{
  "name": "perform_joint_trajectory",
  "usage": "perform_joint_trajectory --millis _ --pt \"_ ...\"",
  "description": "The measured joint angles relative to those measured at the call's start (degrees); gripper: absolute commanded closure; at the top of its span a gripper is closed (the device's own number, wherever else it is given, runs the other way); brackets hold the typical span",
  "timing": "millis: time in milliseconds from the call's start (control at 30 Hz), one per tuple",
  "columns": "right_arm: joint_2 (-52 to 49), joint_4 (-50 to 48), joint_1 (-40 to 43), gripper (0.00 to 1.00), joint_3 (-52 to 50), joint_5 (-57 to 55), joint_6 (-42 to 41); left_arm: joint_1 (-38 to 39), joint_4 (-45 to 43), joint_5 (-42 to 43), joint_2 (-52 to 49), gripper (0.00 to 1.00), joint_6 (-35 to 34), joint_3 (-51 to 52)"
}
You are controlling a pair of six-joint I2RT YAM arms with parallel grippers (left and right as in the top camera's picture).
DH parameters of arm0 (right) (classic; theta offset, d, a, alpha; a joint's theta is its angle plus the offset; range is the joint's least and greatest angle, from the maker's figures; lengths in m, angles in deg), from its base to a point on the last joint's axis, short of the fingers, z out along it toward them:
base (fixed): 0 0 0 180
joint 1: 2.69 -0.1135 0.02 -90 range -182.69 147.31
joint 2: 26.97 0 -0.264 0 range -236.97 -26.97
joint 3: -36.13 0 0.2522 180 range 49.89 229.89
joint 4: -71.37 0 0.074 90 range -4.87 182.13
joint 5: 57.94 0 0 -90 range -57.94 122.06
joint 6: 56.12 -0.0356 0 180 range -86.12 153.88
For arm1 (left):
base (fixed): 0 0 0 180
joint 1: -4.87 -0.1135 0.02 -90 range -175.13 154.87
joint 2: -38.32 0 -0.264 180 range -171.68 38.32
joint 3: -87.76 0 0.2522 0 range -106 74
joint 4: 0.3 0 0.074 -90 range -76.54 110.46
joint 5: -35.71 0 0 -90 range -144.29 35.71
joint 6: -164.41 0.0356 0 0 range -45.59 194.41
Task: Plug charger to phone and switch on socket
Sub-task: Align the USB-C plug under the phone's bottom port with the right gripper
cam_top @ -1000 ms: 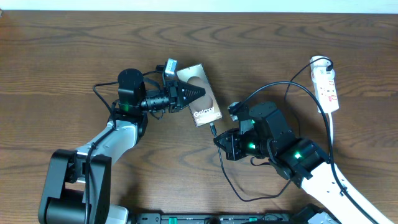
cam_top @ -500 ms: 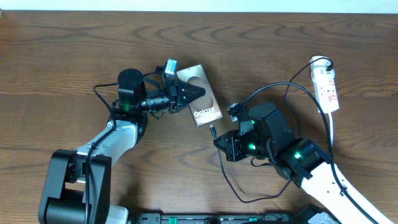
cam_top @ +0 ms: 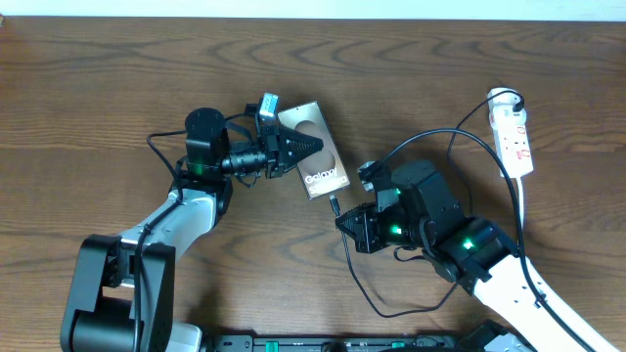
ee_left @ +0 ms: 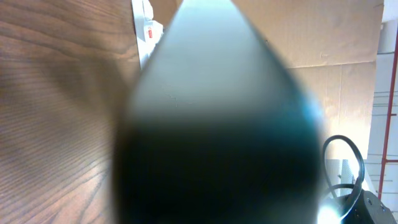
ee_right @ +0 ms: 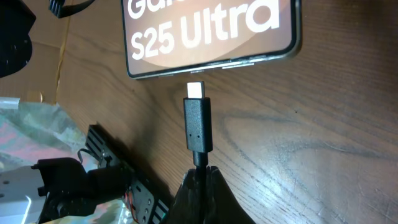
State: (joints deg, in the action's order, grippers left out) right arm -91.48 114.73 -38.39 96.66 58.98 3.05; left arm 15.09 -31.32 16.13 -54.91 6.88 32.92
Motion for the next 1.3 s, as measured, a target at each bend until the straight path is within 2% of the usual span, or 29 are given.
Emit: perform_joint_trajectory --millis 1300 --pt "0.0 -2.1 0.0 0.99 0.0 -0.8 0.0 -0.2 0.0 -0.4 0.0 0.93 0.0 0.0"
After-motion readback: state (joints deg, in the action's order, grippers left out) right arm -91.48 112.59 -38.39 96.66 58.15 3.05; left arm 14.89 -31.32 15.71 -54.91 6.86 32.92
